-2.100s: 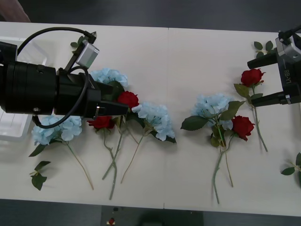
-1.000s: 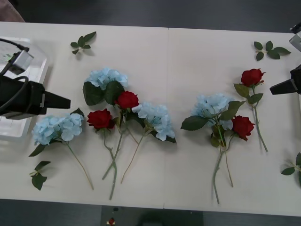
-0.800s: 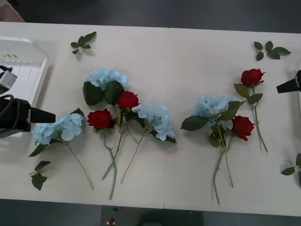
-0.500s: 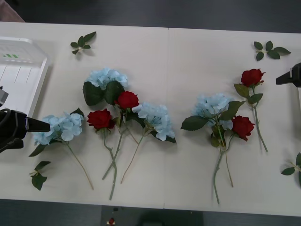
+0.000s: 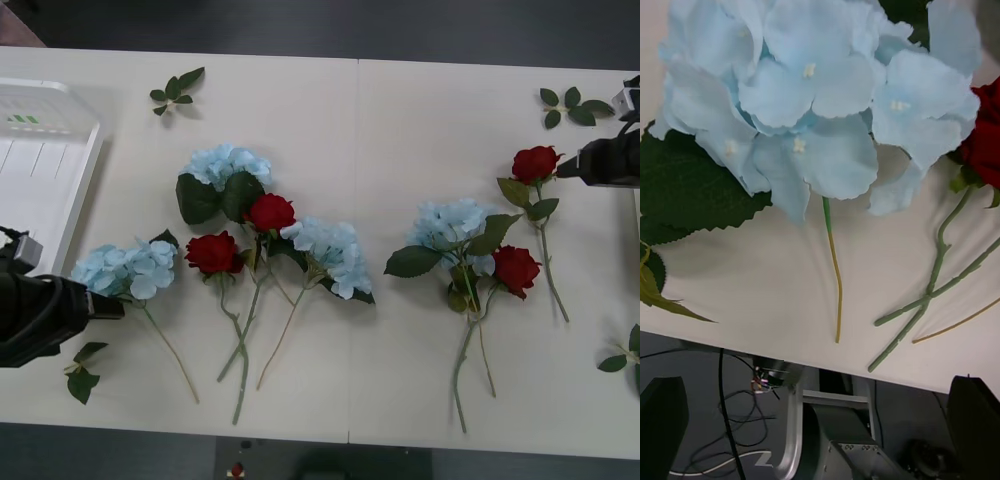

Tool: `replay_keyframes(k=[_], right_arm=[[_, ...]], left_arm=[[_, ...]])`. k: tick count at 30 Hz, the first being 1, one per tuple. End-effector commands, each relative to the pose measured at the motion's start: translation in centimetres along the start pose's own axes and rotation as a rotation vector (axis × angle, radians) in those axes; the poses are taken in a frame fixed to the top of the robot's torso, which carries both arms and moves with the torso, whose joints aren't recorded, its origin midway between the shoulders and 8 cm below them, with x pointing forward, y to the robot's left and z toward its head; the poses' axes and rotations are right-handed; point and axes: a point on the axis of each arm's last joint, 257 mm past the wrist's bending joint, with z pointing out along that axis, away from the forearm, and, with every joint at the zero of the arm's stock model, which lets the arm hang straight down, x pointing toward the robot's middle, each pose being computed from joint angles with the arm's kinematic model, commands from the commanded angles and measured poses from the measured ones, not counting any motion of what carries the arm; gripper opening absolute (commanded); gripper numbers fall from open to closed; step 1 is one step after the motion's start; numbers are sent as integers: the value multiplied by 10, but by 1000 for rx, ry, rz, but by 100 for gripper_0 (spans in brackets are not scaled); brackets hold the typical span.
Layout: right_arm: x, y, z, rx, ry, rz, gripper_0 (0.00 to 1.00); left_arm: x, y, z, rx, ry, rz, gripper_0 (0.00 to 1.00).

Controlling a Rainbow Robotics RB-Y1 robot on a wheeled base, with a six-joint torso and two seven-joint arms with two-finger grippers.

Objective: Put the red flowers into the right box and the blue flowers into the left box

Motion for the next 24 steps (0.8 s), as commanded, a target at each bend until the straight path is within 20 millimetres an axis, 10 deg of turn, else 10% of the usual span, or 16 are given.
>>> replay_keyframes(k=[1,24], right_arm=[[-18,4,5,15,-42,19,100],[6,27,54,84,6,-16,100]], left_arm=[[-9,-19,4,26,-41,-42,100],[-28,-23,71,-28,-29,-67,100]])
